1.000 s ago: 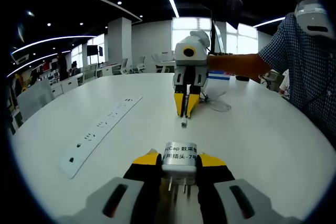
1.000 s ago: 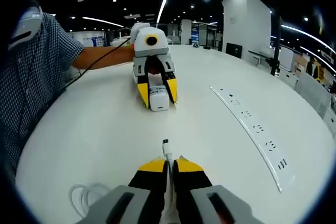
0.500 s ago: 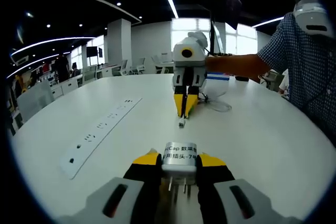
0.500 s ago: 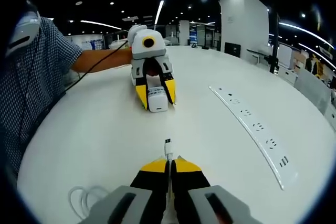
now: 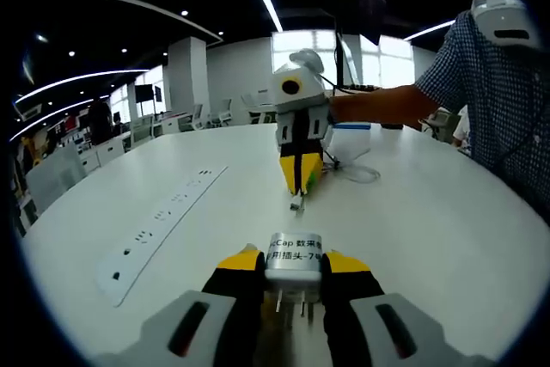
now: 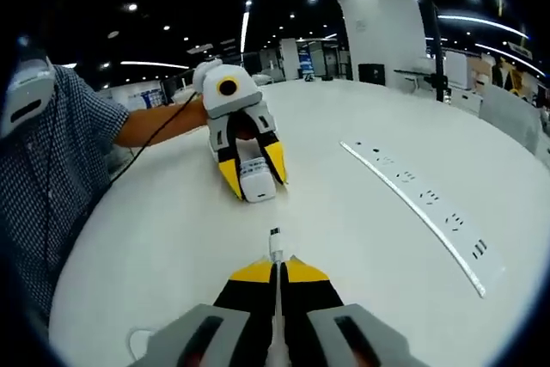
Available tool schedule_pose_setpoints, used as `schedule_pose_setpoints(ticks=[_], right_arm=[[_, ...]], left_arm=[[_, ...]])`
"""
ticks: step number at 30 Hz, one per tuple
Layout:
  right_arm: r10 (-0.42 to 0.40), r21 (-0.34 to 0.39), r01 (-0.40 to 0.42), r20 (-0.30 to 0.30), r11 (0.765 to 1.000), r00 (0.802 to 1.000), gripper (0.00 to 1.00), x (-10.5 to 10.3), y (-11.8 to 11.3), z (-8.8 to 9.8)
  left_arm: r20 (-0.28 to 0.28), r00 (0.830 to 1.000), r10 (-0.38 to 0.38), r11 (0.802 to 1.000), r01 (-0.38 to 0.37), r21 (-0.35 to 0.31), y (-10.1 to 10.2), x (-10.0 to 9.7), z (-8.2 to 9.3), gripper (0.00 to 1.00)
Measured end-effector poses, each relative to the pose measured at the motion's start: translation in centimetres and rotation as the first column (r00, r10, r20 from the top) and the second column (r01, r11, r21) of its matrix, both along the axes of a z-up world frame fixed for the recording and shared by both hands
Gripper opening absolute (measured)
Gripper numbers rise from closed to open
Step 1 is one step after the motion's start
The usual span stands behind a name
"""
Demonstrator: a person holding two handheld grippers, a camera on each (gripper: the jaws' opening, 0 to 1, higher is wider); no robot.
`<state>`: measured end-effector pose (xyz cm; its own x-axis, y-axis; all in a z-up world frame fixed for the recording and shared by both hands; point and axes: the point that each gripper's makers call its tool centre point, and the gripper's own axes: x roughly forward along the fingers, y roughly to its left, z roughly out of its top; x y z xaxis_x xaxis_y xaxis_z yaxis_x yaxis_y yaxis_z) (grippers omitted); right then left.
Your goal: Plug the desk Type‑C cable into the charger adapter.
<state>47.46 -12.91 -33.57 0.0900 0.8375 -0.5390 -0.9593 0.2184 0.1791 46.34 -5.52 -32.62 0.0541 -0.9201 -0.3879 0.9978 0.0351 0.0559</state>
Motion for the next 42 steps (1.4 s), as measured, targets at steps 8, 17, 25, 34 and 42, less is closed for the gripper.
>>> schedule_pose_setpoints(ticks=[8, 17, 25, 34, 42], right_arm=[[0.005, -0.035, -0.007, -0.061, 0.999, 0.998, 0.05, -1.4, 1.1, -0.4], [0.004, -0.046, -0.009, -0.112, 0.999, 0.994, 0.04, -1.8, 2.3, -0.4], [-0.004, -0.063, -0.005, -0.147, 0.998, 0.989, 0.04, -1.4, 3.0, -1.0], [-0.010, -0.040, 0.003, -0.159, 0.999, 0.987, 0.04, -0.6, 3.5, -0.9], [-0.002, -0.040, -0.004, -0.160, 0.999, 0.987, 0.04, -0.1, 3.9, -0.9]], left_arm=[[-0.010, 1.000, -0.001, 1.000, 0.001, -0.021, 0.1, 0.3, 0.0, 0.26], [-0.010, 1.000, -0.020, 0.999, 0.020, -0.036, -0.5, 0.4, 0.0, 0.26], [-0.010, 1.000, -0.026, 0.999, 0.025, -0.038, -0.9, 0.5, -0.1, 0.26], [-0.008, 1.000, -0.030, 0.999, 0.030, -0.039, -1.1, 0.3, -0.1, 0.26], [-0.011, 0.999, -0.034, 0.998, 0.033, -0.049, -1.2, 0.4, -0.1, 0.26]])
